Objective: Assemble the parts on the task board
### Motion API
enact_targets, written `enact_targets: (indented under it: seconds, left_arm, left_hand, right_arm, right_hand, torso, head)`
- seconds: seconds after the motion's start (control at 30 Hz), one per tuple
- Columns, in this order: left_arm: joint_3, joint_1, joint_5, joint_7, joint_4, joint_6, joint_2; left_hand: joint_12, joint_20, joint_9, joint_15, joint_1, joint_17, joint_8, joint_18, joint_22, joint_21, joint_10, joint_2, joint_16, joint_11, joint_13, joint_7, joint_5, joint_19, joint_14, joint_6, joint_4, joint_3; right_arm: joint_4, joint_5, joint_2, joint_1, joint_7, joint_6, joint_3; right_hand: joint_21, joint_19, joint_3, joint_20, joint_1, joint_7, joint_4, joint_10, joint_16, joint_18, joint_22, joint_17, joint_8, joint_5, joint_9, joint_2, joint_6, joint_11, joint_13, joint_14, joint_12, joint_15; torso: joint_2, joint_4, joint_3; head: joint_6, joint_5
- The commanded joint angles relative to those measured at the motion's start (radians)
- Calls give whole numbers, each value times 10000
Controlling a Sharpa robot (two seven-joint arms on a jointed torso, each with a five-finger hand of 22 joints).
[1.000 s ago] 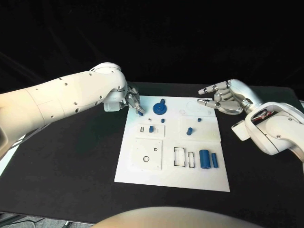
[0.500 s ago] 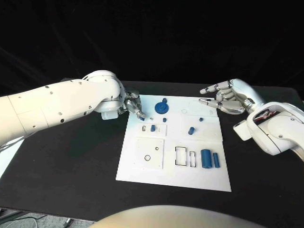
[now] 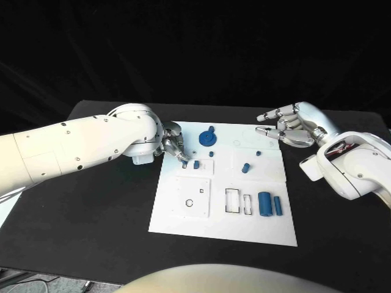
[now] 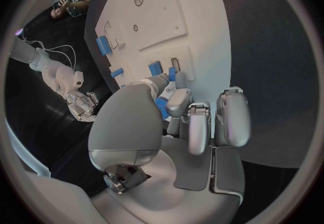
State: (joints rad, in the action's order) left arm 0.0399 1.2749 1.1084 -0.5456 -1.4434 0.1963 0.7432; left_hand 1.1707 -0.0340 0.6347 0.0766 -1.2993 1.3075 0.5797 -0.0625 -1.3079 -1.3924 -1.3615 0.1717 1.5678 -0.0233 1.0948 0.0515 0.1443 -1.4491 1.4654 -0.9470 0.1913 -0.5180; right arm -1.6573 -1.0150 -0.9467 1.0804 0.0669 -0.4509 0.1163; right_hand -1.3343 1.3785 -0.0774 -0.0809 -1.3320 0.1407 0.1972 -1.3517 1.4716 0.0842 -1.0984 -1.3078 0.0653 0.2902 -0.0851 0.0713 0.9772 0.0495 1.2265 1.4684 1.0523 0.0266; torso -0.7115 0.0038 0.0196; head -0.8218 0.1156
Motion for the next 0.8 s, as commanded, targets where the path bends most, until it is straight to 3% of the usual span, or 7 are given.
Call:
enact_targets:
  seconds: [0.03, 0.8]
  left_arm:
    - [1, -22, 263, 40, -37, 19, 17]
    - [5, -58, 326, 59, -86, 863, -4]
  left_hand:
    - [39, 3, 17, 3, -46, 2633, -55, 48, -331, -26, -53, 82, 30, -4, 9, 4, 29, -64, 1054, -51, -1520, -1570]
    - [52, 3, -29, 5, 11, 2633, -87, 48, -337, -25, -99, 168, 30, -15, 34, -7, 145, -66, 1054, -164, -1578, -1672]
  right_arm:
    - [0, 33, 7, -14, 36, 133, -1]
    - [34, 42, 11, -18, 3, 310, -2]
  right_hand:
    - [40, -48, 22, 14, -25, 20, -3, 66, -42, 59, 10, -946, 24, 47, -12, -85, 34, 30, -15, 645, -24, -27]
    - [52, -54, 30, 14, -15, 21, 11, 73, -54, 62, 28, -932, 23, 68, -11, -105, 33, 31, -31, 643, -43, -27]
  torso:
    - [-2, 16, 9]
    - [4, 20, 4]
  head:
    - [-42, -25]
    - [-138, -24]
